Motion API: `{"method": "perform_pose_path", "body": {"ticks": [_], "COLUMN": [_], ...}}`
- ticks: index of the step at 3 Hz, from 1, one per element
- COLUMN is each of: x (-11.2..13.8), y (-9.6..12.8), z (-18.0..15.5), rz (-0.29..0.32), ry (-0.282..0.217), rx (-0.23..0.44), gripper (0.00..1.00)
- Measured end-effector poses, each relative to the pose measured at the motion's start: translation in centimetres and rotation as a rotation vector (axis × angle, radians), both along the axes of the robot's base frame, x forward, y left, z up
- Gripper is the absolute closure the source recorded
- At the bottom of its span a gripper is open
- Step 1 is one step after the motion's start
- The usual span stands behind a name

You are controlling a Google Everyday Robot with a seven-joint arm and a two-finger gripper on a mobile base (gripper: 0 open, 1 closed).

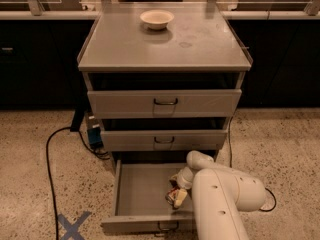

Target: Pick coke can from bottom drawer and place on counter

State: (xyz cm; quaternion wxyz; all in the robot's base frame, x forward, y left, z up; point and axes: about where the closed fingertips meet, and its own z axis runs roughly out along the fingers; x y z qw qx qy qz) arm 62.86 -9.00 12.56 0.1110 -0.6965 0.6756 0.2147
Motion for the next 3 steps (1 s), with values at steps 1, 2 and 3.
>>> {"method": "perform_pose_path", "body": {"ticks": [1,2,3], "x": [-0.01,-0.01,-0.01], "y": [0.0,0.0,0.0], "z": [0.0,-0.01,-0.01], "rz": [0.0,0.0,0.0], "ry": [0.0,0.0,0.0], "rx": [0.0,0.0,0.0], "gripper": [0.41,0.64,0.88]}}
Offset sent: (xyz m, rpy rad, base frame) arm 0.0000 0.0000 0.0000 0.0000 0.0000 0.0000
